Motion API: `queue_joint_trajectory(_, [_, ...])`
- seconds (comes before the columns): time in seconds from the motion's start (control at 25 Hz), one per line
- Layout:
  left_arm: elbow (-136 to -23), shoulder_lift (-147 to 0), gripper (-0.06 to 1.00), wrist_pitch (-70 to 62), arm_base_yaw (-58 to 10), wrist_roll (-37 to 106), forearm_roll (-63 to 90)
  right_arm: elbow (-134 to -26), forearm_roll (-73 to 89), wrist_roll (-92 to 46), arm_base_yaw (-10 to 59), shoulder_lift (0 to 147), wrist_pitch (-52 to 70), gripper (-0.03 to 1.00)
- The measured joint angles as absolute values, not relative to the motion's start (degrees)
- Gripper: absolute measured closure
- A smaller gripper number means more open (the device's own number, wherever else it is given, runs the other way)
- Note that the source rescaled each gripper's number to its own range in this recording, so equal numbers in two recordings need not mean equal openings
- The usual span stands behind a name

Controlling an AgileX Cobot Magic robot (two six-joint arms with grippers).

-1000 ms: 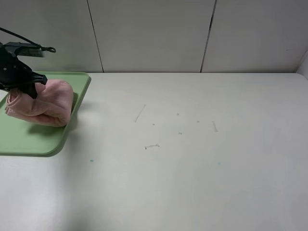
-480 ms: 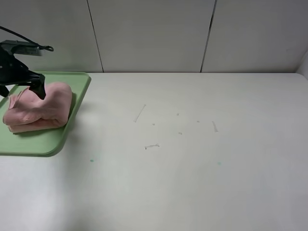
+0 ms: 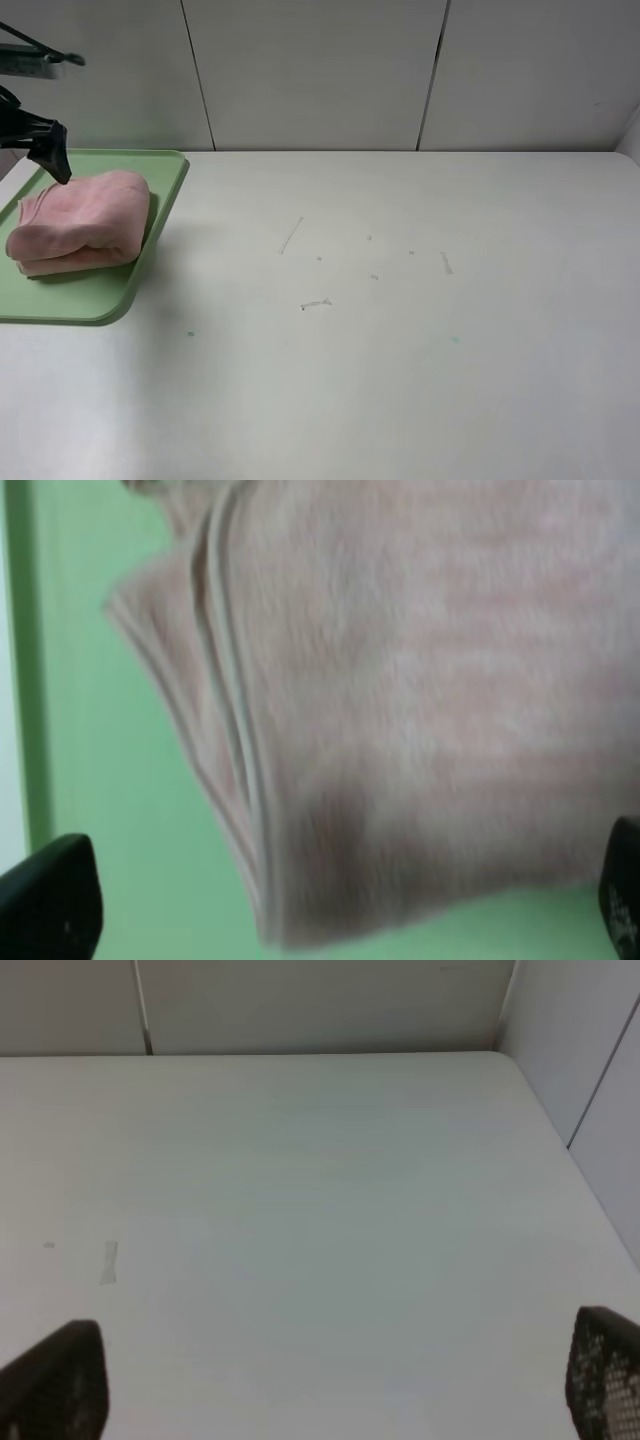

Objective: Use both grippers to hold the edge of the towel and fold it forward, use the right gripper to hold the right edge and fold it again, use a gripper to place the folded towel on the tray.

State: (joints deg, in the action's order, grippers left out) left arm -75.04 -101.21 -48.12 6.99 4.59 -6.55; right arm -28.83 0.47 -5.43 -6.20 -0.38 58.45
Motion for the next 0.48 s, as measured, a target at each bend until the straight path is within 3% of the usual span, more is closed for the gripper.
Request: queue_joint_trajectory(0.48, [-72.1,-90.7,-0.05,-58.7,5.5,6.5,-1.3,-28.8,0.5,-5.4,-6.2,-0.4,58.5,-0.03])
